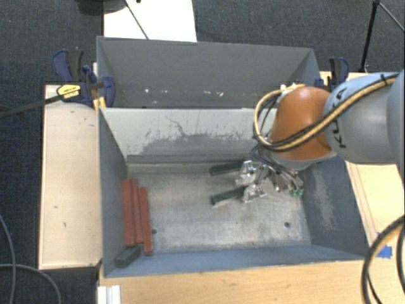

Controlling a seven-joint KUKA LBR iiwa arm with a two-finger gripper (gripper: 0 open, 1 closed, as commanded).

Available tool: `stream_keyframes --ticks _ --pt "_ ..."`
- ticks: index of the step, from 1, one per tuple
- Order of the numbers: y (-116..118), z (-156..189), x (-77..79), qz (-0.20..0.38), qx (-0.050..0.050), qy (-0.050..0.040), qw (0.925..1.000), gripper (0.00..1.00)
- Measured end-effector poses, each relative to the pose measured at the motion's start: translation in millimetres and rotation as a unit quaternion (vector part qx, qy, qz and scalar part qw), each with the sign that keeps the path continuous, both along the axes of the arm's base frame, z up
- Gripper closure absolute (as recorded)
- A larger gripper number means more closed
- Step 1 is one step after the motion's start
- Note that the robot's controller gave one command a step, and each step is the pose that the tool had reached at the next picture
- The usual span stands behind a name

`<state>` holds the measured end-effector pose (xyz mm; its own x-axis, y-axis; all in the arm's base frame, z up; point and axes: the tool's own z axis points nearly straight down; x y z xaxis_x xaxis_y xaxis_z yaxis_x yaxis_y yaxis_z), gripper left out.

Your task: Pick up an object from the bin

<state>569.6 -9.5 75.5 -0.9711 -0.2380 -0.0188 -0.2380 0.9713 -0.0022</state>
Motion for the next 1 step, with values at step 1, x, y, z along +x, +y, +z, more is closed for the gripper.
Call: stream_keyframes --ticks 1 --pt "-1.7 182.6 -9.4 -0.059 0.000 0.0036 0.9983 1.00"
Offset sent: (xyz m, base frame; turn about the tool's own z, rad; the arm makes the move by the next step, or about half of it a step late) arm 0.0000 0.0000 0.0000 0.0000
